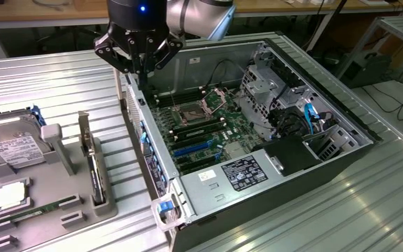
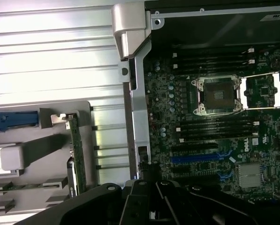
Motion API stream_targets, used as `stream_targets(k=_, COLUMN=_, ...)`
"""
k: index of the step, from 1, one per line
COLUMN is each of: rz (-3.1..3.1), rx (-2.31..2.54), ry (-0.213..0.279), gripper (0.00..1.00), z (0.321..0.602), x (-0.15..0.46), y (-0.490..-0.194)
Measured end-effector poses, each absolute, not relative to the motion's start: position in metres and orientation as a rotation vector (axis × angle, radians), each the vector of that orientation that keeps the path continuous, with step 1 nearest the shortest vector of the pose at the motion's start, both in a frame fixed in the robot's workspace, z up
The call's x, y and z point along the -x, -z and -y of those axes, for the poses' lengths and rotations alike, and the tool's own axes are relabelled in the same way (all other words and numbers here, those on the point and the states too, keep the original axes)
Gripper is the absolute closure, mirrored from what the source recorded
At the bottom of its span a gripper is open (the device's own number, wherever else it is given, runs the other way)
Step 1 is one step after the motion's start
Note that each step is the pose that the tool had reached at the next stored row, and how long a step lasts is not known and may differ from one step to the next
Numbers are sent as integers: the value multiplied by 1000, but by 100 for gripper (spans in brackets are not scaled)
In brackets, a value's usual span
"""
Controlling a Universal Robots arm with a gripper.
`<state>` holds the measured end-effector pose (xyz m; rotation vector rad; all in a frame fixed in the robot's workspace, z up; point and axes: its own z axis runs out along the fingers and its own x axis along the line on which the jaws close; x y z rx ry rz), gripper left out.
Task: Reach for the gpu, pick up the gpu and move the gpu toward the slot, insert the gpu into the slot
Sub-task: 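Reach for the gpu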
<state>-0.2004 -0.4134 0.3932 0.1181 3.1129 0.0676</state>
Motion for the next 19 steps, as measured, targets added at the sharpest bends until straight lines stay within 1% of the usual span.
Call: stream_targets(k=19, rz=-3113, rx=-118, ry=-68, gripper=89, z=419, x=223, y=-393)
